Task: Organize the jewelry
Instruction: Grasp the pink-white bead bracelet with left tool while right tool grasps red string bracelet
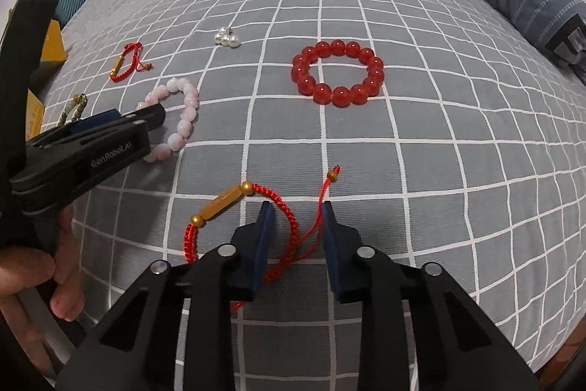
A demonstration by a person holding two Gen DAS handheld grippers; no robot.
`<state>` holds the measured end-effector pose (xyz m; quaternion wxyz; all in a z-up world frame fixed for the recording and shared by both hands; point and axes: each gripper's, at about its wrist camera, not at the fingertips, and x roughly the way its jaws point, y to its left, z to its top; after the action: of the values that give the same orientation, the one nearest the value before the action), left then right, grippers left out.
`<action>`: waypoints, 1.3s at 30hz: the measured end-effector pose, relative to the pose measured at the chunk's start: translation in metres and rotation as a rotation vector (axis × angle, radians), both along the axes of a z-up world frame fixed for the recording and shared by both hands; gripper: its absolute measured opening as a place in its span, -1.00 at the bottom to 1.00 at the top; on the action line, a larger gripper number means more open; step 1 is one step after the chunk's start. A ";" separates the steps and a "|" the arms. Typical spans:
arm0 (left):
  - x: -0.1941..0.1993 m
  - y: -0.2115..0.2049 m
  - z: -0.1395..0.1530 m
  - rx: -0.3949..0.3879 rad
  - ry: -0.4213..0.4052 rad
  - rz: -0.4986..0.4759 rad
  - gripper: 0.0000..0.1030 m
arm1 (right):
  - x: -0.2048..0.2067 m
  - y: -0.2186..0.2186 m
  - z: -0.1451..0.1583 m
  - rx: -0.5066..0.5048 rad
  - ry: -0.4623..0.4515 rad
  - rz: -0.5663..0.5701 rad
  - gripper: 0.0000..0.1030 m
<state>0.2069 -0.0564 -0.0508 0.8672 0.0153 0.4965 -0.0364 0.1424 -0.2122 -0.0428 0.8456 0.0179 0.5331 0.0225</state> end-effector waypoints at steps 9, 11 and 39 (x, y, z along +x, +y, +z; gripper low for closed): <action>-0.004 0.010 0.007 -0.008 0.013 -0.004 -0.62 | 0.000 0.001 0.000 -0.010 0.013 -0.004 -0.80; -0.005 0.011 0.009 -0.014 0.016 -0.007 -0.77 | 0.001 0.001 -0.001 -0.006 0.017 -0.010 -0.84; -0.040 0.032 0.058 -0.116 -0.065 -0.036 -0.81 | -0.015 0.002 0.035 0.045 -0.081 -0.032 -0.88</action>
<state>0.1671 -0.0249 0.0068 0.8815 -0.0247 0.4648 -0.0801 0.1270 -0.2103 -0.0079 0.8661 0.0444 0.4975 0.0213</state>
